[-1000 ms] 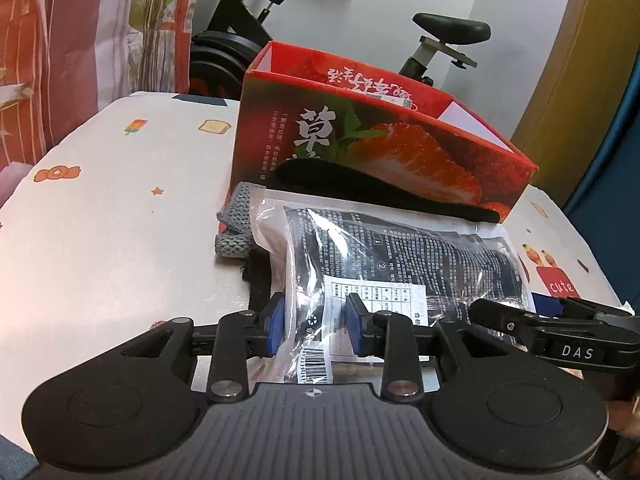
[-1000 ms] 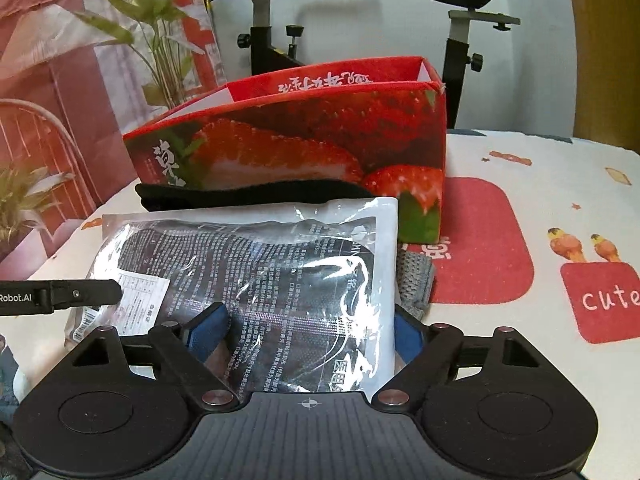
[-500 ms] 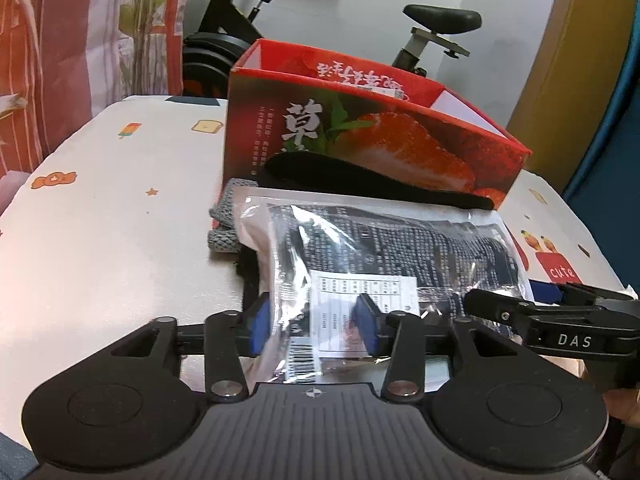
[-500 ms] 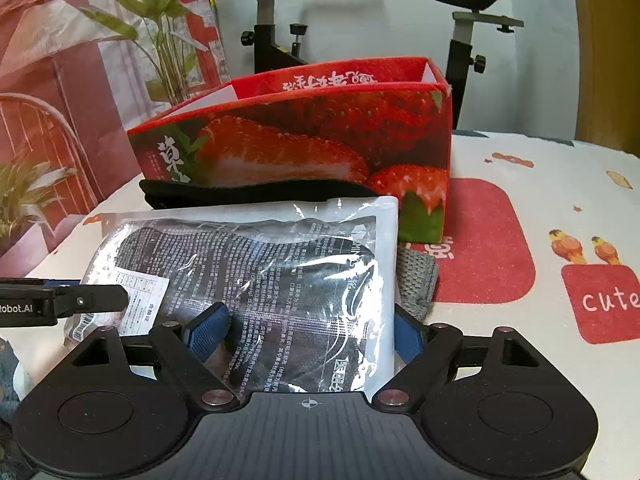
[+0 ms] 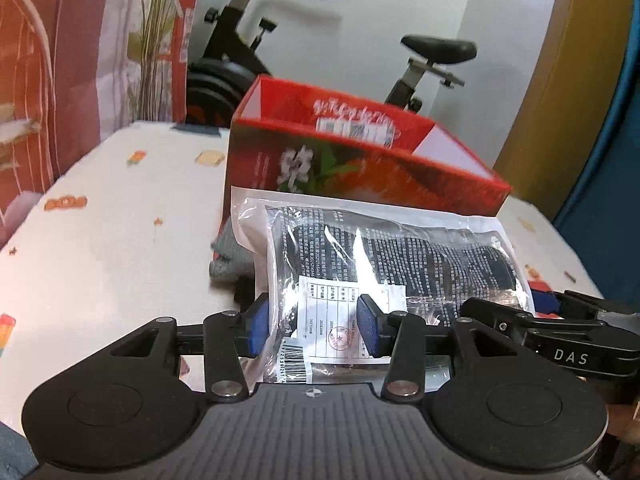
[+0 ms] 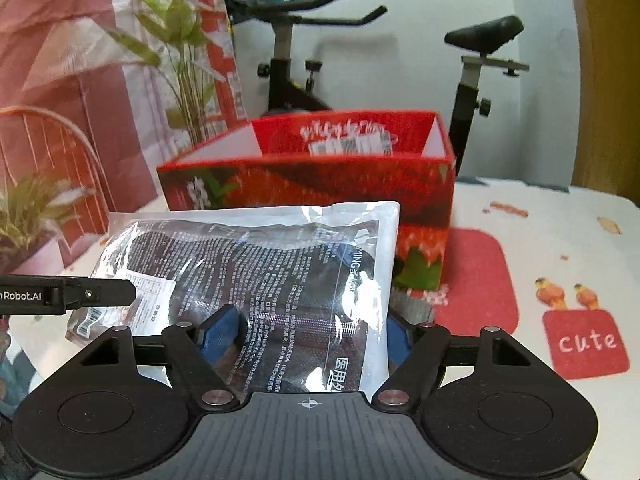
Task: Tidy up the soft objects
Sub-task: 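Lift the clear bag with the left tool up over the red box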
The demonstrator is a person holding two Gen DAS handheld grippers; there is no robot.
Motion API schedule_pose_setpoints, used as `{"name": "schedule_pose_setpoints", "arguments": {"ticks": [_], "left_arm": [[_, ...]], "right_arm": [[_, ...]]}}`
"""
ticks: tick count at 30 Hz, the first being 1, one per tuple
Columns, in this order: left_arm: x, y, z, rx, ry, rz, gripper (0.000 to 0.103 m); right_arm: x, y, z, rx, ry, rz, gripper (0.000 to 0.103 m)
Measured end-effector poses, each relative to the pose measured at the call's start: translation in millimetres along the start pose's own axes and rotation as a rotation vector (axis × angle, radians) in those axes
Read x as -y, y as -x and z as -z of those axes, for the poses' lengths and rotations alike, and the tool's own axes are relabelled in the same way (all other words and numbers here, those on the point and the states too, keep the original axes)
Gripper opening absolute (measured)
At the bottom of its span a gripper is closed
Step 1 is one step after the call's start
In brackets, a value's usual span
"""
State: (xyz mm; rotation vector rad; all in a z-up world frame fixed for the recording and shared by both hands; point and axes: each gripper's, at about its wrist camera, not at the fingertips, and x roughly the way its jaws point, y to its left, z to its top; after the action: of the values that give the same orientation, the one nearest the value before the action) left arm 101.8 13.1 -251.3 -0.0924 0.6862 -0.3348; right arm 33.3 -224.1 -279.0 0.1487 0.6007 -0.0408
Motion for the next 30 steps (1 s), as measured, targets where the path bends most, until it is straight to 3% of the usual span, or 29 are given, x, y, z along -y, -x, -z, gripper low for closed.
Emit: {"name": "schedule_pose_setpoints", "arguments": {"ticks": [12, 21, 30], "left_arm": [[15.0, 32.7, -18.4, 0.115, -0.038, -0.013, 0.047], [17.5, 35.9, -41.7, 0.116, -0.052, -0.03, 0.047], [14.1, 32.1, -70.5, 0.138, -0.037, 0.001, 0.047]], "right_arm": [[-5.7, 25.1, -34.3, 0.084, 0.0, -0.024, 0.069], [-10.6, 24.9, -68.6, 0.092, 0.005, -0.034, 0.067], [-2.8, 18.6, -109.4, 0.097, -0.006, -0.037, 0.063]]}}
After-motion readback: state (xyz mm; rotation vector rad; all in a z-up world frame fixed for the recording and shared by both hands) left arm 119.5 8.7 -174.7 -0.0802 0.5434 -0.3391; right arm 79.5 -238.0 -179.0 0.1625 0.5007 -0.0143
